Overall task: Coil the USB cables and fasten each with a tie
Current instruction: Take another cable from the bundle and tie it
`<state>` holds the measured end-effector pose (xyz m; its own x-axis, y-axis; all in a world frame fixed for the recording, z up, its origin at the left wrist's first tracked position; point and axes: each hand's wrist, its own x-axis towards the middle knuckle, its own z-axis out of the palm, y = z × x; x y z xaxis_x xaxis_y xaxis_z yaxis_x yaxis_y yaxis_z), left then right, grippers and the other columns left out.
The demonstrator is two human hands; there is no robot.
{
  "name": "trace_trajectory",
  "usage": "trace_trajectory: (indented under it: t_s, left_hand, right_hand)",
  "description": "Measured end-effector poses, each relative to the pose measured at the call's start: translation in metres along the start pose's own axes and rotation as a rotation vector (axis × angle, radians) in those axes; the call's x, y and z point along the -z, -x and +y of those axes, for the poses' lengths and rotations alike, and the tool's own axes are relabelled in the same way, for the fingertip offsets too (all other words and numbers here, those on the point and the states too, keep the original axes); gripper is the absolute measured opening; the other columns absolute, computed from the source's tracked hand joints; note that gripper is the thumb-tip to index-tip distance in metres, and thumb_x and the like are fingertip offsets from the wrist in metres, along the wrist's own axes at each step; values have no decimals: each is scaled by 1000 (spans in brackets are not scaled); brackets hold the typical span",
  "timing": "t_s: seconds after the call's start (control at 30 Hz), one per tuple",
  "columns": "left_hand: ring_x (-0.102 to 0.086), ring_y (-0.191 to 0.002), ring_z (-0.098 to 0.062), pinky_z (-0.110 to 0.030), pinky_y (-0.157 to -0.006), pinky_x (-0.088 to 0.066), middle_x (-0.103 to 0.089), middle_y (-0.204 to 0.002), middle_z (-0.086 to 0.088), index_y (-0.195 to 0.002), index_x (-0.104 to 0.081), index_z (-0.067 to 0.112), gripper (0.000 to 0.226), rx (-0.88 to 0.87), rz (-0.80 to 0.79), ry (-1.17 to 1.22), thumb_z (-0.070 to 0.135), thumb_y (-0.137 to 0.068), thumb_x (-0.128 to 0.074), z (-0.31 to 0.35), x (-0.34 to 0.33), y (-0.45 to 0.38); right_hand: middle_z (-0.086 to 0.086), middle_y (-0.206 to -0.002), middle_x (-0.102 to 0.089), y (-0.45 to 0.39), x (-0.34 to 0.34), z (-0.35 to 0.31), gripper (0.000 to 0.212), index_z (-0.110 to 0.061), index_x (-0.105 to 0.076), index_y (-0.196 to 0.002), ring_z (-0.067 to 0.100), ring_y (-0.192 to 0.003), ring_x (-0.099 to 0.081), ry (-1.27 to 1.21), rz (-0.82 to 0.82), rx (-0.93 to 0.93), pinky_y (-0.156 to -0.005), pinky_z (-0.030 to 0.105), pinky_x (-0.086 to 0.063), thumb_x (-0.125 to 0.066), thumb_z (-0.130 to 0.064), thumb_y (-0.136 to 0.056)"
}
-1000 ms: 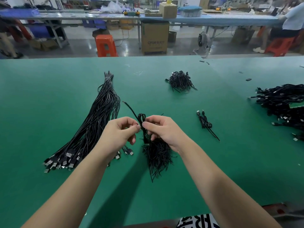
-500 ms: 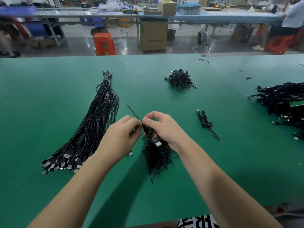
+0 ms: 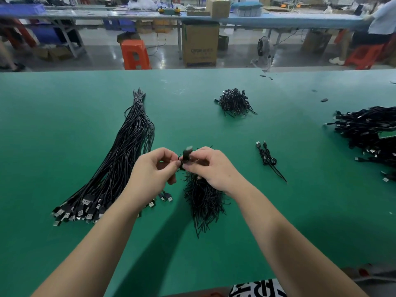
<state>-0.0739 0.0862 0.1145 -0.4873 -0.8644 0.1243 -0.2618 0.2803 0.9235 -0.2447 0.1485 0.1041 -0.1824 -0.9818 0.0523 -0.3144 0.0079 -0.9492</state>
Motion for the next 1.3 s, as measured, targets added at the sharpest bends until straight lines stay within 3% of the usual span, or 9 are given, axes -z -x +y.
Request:
trace_trajectory:
  t_s: [0.13,0.23,0.37,0.47,0.67,0.9,1.03,1.13,1.3]
  left_hand:
    - [-58,-57,-11,-18,-57,-45,-63,-66,4,-84,-67,17,11,-262,39,-242,8,-90,-71,2,2,3]
    - [-58,-70,-15,-22,-66,-47,-65,-86,2,-93,-70,7,6,-602,33,-512,3,-92,-67,5,5,7]
    - [-61,-66,-34,-42,-57,-53,-67,-89,-12,-96,-71,-1,14,-764,13,-728,-9,-88,-62,1,10,8]
    - [-61,-64,-33,-41,-56,-53,-66,-88,-12,-97,-73,-1,15,-724,50,-693,-11,-86,-69,0,12,8]
    - [-56,-72,-14,-21,-67,-46,-62,-88,-1,-90,-74,6,3,-654,130,-487,6,-88,-73,-2,10,8]
    - [-55,-70,-9,-10,-67,-38,-52,-92,17,-90,-60,20,30,-495,84,-398,45,-79,-71,-10,14,2]
    - [-56,-74,-8,-9,-70,-39,-50,-96,18,-101,-61,26,35,-433,62,-438,55,-81,-63,-24,8,-5]
    - [-57,-82,-6,-23,-77,-47,-51,-105,14,-114,-60,26,34,-283,103,-507,50,-91,-59,-53,7,-15]
    - [-41,-134,-30,-48,-109,-35,-45,-146,-13,-143,-47,12,53,34,70,-900,42,-100,-51,-120,13,-31]
  right_hand:
    - [-13,-62,-57,2,2,-1,28,-18,-72,-84,4,-50,-51,90,-10,-7,-56,15,-40,-57,-35,-101]
    - [-9,-66,-69,4,-5,-4,34,-21,-71,-77,6,-52,-54,-141,-61,-79,-54,23,-46,-52,-26,-105]
    - [0,-73,-72,5,-9,-5,39,-16,-74,-77,8,-63,-63,-376,-131,-174,-54,24,-52,-51,-29,-105]
    - [-2,-79,-73,6,-6,-7,37,-21,-79,-80,7,-71,-65,-443,-219,-154,-62,25,-56,-54,-37,-102]
    - [-2,-86,-74,5,1,-3,21,-22,-81,-95,5,-79,-65,-434,-256,-108,-73,25,-58,-60,-22,-99]
    - [6,-95,-77,8,11,4,16,-18,-80,-98,12,-86,-70,-433,-312,-145,-83,29,-60,-66,-13,-96]
    - [9,-86,-75,9,15,7,8,-12,-78,-87,14,-78,-71,-402,-171,-228,-69,25,-59,-72,-7,-90]
    - [-12,-77,-74,10,29,15,8,-28,-78,-77,1,-72,-67,-65,33,-271,-70,16,-50,-82,-25,-82]
    - [-6,-71,-74,2,75,45,16,-28,-75,-78,5,-54,-60,253,359,-393,-62,27,-54,-82,-43,-78]
